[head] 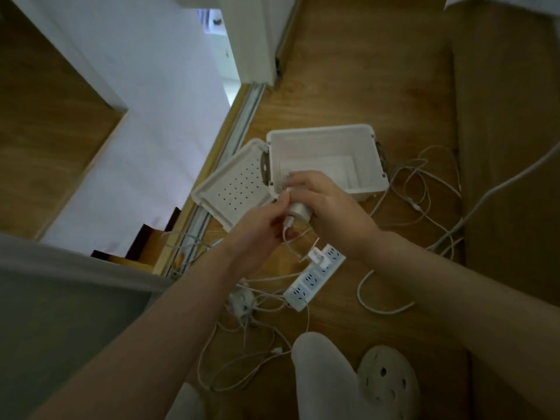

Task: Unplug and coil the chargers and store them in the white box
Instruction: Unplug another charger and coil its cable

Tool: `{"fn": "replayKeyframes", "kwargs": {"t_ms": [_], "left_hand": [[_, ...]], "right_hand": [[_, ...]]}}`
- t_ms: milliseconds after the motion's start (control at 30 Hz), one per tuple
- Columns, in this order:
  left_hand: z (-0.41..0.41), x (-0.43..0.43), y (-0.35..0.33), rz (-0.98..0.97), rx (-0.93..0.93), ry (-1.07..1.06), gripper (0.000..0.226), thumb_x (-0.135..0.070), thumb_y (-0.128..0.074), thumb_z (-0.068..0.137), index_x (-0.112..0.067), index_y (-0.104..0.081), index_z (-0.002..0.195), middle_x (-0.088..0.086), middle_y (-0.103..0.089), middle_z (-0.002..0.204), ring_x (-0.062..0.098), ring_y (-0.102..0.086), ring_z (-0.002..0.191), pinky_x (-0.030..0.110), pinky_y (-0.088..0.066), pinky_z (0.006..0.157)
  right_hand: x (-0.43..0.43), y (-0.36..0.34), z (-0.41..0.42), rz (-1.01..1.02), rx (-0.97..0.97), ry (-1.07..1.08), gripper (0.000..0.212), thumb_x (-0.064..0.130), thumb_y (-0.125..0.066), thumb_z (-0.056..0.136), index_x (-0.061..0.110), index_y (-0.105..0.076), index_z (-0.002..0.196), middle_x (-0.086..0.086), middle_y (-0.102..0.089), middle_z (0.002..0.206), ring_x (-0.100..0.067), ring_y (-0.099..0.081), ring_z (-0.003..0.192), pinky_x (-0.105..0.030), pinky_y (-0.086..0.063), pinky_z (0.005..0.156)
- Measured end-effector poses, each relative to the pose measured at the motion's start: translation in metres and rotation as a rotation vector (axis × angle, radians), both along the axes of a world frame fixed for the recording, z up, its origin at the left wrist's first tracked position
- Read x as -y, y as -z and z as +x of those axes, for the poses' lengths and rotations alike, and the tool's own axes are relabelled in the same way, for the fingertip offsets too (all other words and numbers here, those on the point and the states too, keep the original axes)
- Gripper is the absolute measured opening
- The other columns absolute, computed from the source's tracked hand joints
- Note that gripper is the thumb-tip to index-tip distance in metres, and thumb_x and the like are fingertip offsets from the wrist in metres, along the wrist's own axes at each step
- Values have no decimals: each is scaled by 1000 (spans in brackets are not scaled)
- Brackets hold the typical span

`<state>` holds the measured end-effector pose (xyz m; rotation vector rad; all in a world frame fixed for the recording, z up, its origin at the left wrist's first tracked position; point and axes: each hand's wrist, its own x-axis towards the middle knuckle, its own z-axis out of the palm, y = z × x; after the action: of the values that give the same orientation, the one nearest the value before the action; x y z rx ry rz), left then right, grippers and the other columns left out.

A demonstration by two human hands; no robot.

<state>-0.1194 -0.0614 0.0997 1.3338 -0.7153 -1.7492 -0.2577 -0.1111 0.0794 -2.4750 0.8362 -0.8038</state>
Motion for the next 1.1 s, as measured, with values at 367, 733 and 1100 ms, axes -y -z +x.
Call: {"fn": "replayKeyframes", "kwargs": {"t_ms": [367,733,1100], "left_hand": [[24,-24,-113,-84,-304,-463,45,-29,-46,97,0,-41,131,13,-58,89,16,-59,72,29,-56,70],[51,-109,-147,-170,33,-111,41,-45,-46,82,-10,-59,98,-1,-52,53,7,-33,37,19,-13,37],[61,-142,-130,-104,791,134,37,-42,-50,92,-14,-53,115,9,-59,102,17,-59,76,23,-47,54]], "right_hand": [[-51,-101,37,901,235,16,52,39,-27,100,16,-59,67,-3,-58,66,-17,-56,68,-33,-47,76],[-81,-128,35,166,-425,-170,33,37,-42,96,17,-67,90,7,-63,89,-10,-56,79,-19,-38,63],[-109,-140,26,206,-324,71,22,37,-45,95,25,-59,82,10,-51,85,-8,-50,76,-17,-34,59]]}}
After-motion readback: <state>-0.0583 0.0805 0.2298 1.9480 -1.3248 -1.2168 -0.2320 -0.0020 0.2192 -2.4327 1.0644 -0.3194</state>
